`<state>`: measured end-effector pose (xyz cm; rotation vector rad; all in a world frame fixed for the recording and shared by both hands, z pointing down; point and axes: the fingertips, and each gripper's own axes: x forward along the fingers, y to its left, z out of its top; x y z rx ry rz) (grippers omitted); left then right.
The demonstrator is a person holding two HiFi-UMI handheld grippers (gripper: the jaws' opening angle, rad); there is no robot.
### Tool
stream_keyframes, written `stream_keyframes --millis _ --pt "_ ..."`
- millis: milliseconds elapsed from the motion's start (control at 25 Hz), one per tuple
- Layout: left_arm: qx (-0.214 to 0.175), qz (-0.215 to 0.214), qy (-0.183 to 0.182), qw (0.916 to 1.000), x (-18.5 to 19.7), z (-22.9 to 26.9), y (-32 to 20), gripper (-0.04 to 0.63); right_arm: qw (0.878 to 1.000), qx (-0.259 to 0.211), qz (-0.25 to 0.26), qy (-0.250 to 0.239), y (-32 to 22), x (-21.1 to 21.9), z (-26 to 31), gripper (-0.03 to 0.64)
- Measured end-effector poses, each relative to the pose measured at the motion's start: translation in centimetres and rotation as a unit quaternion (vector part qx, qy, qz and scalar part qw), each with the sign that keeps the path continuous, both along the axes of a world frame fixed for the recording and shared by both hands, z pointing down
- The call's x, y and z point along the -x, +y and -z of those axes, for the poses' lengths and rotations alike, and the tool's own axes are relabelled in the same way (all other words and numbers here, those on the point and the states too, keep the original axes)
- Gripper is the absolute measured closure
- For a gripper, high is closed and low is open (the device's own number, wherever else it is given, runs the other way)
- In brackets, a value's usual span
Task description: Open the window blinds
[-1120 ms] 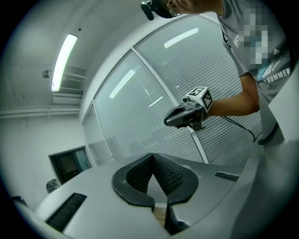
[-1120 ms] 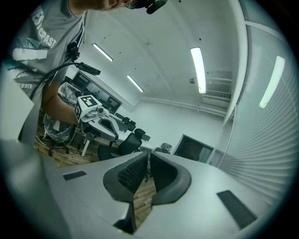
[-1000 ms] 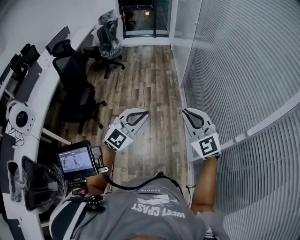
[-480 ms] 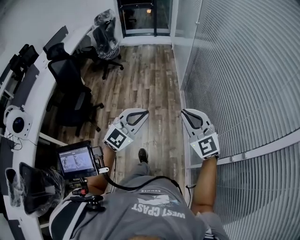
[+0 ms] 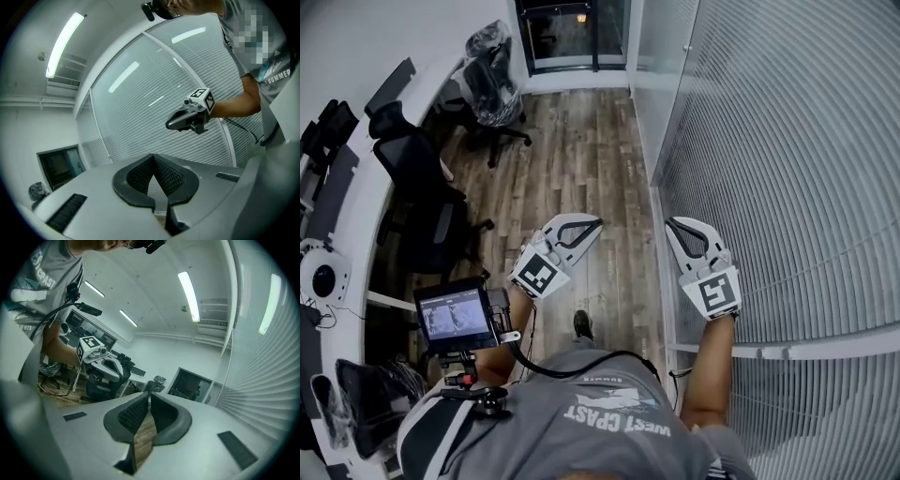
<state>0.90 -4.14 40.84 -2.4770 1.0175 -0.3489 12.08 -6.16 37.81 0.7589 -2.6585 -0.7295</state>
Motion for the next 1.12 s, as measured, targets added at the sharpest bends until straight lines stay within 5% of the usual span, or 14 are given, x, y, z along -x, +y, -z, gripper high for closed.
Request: stream_keyframes --millis 200,400,1120 --pt "-0.006 -0.011 -0.001 0.9999 1.7 -3.1 -0.2 0.592 1.000 -0.005 -0.008 -0.006 -0.1 1.8 -3.4 0.614" --pt "-0.008 -0.005 0.010 0.9999 6.4 -0.8 -9.5 0.592 1.000 -0.006 -0.005 0.004 -9.3 6.2 -1.4 0.615" --pt "0.001 -0.015 0.019 0.9997 12.5 -1.9 -23.5 0.592 1.000 -0.004 -0.017 0.007 -23.6 12.3 -1.2 0.615"
